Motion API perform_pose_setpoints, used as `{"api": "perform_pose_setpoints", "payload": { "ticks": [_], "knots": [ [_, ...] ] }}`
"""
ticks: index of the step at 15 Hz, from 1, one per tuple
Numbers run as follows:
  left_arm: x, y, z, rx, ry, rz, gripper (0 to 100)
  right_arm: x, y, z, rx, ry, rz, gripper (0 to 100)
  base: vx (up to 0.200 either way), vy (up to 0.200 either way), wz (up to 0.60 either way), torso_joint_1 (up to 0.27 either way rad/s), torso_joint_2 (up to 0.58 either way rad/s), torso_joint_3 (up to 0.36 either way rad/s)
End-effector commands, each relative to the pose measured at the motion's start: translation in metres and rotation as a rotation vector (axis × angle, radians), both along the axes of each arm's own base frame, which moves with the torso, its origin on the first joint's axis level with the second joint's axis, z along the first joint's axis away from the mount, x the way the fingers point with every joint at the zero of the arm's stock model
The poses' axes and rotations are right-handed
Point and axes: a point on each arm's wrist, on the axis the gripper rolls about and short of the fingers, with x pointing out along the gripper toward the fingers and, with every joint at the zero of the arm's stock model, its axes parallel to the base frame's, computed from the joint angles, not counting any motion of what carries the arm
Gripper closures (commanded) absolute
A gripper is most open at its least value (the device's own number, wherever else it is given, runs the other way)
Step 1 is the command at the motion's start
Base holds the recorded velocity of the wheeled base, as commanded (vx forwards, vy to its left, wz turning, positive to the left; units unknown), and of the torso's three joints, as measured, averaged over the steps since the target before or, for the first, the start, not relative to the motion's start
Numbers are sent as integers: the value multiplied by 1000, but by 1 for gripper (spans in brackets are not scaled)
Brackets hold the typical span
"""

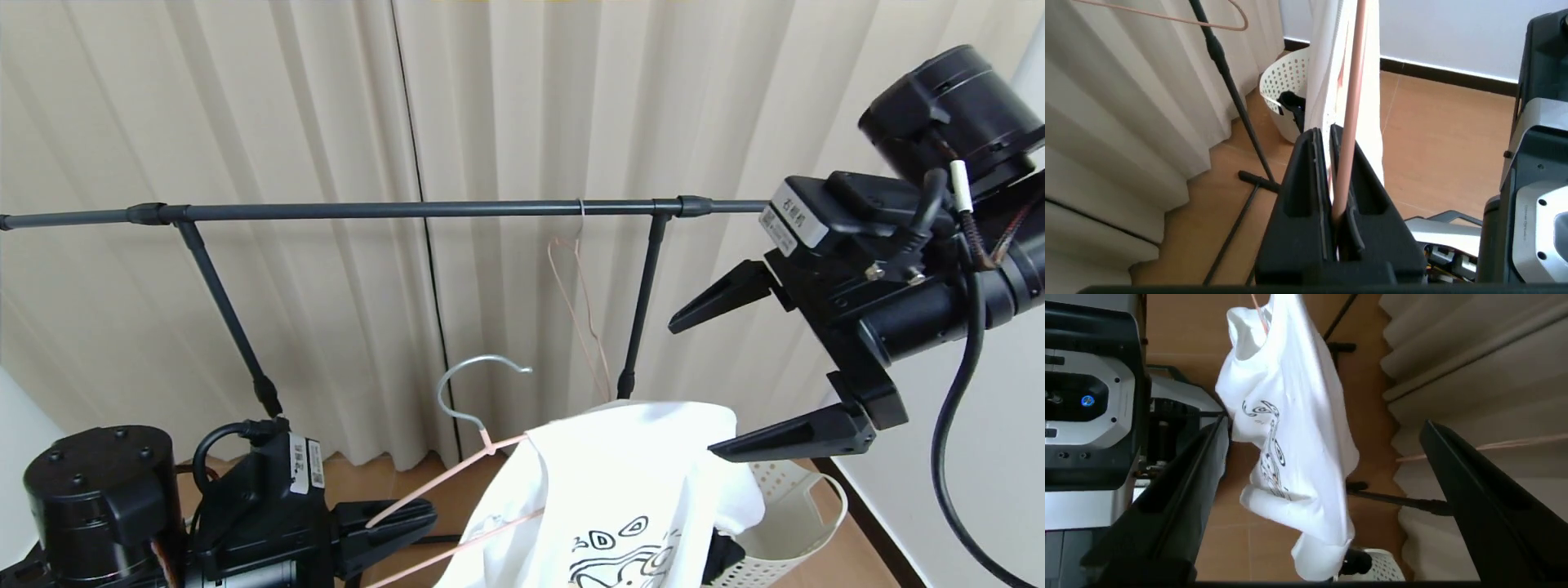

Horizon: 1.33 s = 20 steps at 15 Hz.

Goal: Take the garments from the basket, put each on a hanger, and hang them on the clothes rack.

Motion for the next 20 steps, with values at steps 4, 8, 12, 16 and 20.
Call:
{"api": "perform_pose_setpoints", "payload": {
  "ticks": [4,8,12,16,20],
  "knots": [
    [-2,-1,-2,4,8,-9,100,24,21,-27,-42,98,47,0,0,0,0,0,0,0],
    [-2,-1,0,1,1,-11,100,27,30,-33,-54,113,64,0,0,0,0,0,0,0],
    [-4,0,2,-4,-10,-9,100,35,43,-48,-73,137,79,0,0,0,0,0,0,0],
    [-5,0,3,-9,-14,-11,100,52,53,-62,-94,135,65,0,0,0,0,0,0,0],
    [-5,-1,5,-13,-19,-14,100,53,54,-61,-90,129,65,0,0,0,0,0,0,0]
  ]
}}
